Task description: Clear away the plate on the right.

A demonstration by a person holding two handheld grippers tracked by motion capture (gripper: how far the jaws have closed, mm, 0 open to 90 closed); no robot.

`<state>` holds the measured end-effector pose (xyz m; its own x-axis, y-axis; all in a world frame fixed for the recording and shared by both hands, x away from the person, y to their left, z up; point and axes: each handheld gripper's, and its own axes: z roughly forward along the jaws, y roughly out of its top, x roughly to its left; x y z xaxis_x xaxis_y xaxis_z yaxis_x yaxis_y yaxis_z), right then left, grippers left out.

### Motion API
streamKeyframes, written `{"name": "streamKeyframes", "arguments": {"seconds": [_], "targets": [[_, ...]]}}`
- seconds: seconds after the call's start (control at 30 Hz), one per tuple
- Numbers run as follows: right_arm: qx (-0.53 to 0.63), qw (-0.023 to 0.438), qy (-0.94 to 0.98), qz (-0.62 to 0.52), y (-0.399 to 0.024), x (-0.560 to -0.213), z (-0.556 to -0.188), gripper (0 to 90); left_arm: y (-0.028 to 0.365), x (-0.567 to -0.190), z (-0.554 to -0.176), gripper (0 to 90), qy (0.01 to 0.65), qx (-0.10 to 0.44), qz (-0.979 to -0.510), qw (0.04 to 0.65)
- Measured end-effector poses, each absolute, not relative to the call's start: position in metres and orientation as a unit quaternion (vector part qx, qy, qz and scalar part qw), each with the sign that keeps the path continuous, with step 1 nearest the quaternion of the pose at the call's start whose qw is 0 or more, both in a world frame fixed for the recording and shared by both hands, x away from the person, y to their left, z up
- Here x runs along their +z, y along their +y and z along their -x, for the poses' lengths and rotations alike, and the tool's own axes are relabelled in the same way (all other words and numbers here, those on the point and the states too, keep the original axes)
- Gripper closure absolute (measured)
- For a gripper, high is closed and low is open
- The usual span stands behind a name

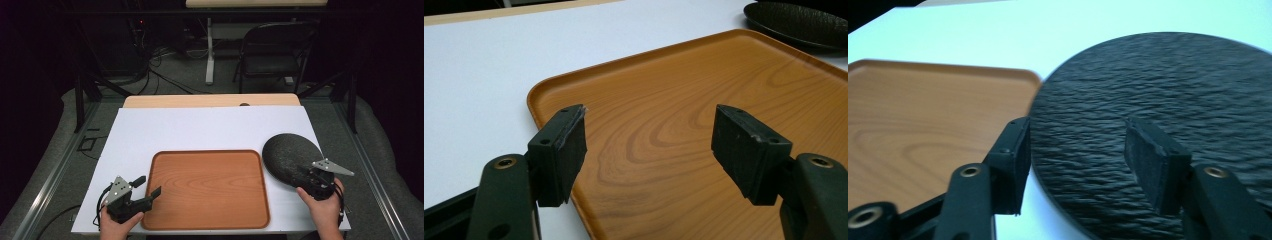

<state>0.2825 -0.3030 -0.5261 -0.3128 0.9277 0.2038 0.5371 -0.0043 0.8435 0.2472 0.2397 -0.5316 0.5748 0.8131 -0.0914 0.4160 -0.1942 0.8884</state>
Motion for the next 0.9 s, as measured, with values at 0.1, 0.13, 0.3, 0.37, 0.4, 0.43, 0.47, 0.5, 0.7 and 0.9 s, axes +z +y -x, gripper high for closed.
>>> {"name": "streamKeyframes", "arguments": {"seconds": [0.1, 0.13, 0.3, 0.37, 0.4, 0.43, 0.47, 0.5, 0.7, 0.9], "targets": [[0.447, 0.226, 0.668, -0.551, -0.311, -0.527, -0.284, 38.9, 0.24, -0.532, -0.248, 30.5, 0.413, 0.204, -0.745, 0.482], [0.442, 0.23, 0.658, -0.564, -0.319, -0.528, -0.286, 38.3, 0.24, -0.532, -0.249, 30.5, 0.415, 0.203, -0.746, 0.48], [0.442, 0.235, 0.633, -0.591, -0.336, -0.531, -0.288, 33.9, 0.24, -0.532, -0.25, 30.5, 0.416, 0.202, -0.744, 0.482], [0.44, 0.238, 0.62, -0.604, -0.344, -0.534, -0.289, 32.8, 0.24, -0.532, -0.25, 30.5, 0.415, 0.203, -0.745, 0.482], [0.442, 0.229, 0.61, -0.616, -0.35, -0.535, -0.289, 31.8, 0.24, -0.532, -0.25, 30.6, 0.416, 0.202, -0.744, 0.482], [0.445, 0.227, 0.603, -0.622, -0.353, -0.536, -0.29, 31.7, 0.24, -0.532, -0.25, 30.6, 0.416, 0.202, -0.744, 0.482], [0.444, 0.226, 0.6, -0.626, -0.356, -0.537, -0.29, 31.5, 0.24, -0.532, -0.25, 30.5, 0.417, 0.202, -0.744, 0.482], [0.444, 0.226, 0.597, -0.629, -0.358, -0.538, -0.29, 31.4, 0.24, -0.532, -0.25, 30.6, 0.417, 0.202, -0.744, 0.482], [0.44, 0.231, 0.58, -0.645, -0.37, -0.541, -0.291, 31.3, 0.24, -0.532, -0.251, 30.7, 0.416, 0.2, -0.744, 0.483], [0.44, 0.23, 0.569, -0.655, -0.381, -0.544, -0.292, 31.7, 0.24, -0.532, -0.251, 30.9, 0.415, 0.196, -0.746, 0.483]]}}
